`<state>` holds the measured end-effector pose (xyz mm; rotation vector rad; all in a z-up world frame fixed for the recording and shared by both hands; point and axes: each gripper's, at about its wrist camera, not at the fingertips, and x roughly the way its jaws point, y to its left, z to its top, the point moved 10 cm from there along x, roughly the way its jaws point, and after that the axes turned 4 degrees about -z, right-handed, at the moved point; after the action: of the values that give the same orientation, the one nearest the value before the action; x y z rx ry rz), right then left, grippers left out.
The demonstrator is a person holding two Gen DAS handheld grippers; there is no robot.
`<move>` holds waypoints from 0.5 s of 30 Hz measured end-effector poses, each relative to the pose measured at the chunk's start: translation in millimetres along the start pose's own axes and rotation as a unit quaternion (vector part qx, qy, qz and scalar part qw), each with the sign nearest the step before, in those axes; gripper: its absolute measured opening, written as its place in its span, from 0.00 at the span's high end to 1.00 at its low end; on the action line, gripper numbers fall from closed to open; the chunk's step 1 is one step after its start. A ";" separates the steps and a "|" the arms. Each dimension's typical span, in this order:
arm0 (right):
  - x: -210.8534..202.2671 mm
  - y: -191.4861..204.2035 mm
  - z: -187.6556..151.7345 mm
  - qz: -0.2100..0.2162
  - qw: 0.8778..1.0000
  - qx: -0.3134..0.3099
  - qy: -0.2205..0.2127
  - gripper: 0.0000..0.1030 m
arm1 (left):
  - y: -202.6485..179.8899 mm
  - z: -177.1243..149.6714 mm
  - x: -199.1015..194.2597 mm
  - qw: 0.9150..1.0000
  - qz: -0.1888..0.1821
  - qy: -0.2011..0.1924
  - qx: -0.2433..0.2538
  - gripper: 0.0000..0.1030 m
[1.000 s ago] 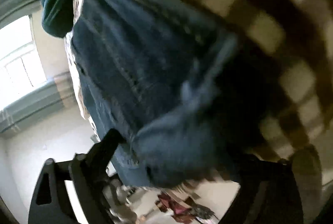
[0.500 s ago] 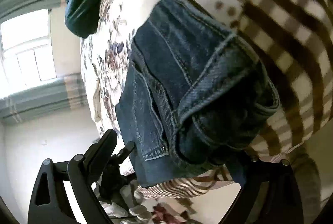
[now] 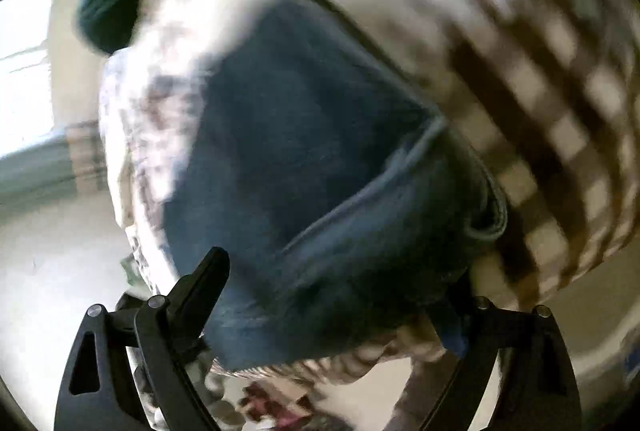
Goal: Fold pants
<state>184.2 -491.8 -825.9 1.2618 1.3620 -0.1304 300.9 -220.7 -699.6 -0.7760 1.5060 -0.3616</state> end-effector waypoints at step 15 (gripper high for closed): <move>8.5 31.1 21.8 0.116 0.992 -0.033 -0.048 0.26 | -4.8 3.9 3.8 0.999 -0.040 -0.004 -0.016 0.02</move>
<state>222.6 -489.9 -820.4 1.3316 1.1205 0.0168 306.1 -225.7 -699.8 -0.8642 1.4796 -0.3960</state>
